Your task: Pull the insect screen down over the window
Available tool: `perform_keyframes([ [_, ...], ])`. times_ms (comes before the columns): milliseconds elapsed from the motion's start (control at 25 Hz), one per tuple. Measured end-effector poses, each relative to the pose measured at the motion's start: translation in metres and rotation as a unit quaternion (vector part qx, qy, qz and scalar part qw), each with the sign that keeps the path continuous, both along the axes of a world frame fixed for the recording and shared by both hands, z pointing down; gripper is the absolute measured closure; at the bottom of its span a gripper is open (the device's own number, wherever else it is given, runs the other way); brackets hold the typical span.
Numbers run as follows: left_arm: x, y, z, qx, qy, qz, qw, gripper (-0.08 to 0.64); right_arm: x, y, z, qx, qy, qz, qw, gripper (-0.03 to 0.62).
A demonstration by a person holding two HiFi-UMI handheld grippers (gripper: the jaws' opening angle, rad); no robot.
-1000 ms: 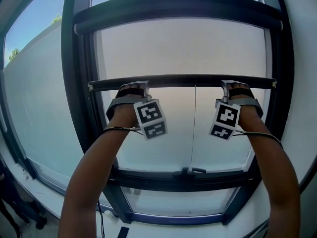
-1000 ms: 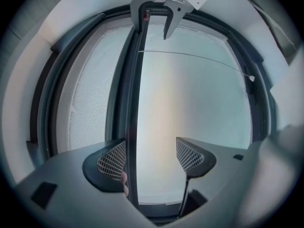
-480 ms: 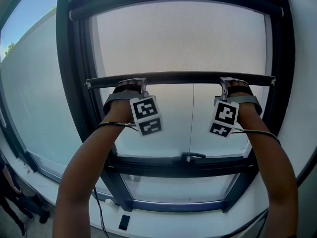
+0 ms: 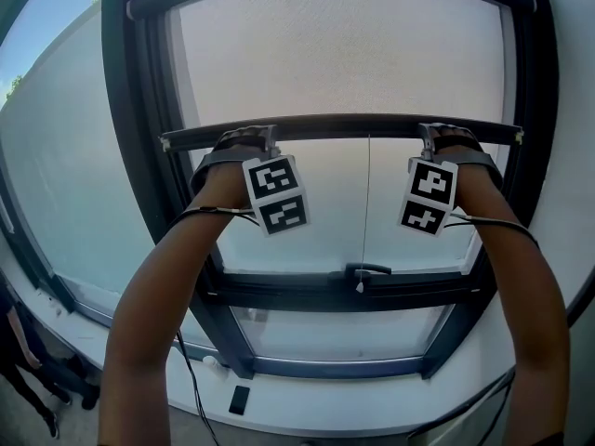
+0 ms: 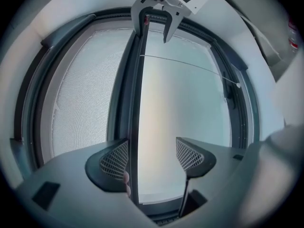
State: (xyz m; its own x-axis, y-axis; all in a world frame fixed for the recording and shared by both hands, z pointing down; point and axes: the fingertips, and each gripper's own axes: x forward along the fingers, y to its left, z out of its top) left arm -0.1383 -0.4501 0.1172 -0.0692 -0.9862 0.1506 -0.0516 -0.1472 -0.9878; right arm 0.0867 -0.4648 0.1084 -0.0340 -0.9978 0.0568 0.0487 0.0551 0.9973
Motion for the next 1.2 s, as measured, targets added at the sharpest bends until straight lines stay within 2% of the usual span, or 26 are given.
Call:
perform_keyframes([
  [280, -0.001, 0.0, 0.047, -0.047, -0.007, 0.007, 0.9988, 0.245, 0.002, -0.002, 0.045, -0.048, 0.034, 0.017, 0.998, 0.333],
  [480, 0.0, -0.001, 0.064, -0.049, -0.003, 0.006, 0.9988, 0.245, 0.002, -0.002, 0.063, -0.055, 0.027, 0.016, 0.998, 0.333],
  [680, 0.001, -0.005, 0.069, -0.028, 0.004, 0.011, 0.9995, 0.245, 0.003, -0.006, 0.069, -0.039, 0.023, 0.014, 0.999, 0.333],
  [960, 0.001, -0.006, 0.12, -0.069, -0.001, 0.01, 0.9976, 0.247, 0.004, -0.005, 0.119, -0.07, 0.036, 0.013, 0.997, 0.333],
  [1200, -0.001, -0.007, 0.137, -0.068, 0.003, 0.002, 0.9977, 0.247, 0.003, -0.005, 0.136, -0.08, 0.043, 0.015, 0.996, 0.331],
])
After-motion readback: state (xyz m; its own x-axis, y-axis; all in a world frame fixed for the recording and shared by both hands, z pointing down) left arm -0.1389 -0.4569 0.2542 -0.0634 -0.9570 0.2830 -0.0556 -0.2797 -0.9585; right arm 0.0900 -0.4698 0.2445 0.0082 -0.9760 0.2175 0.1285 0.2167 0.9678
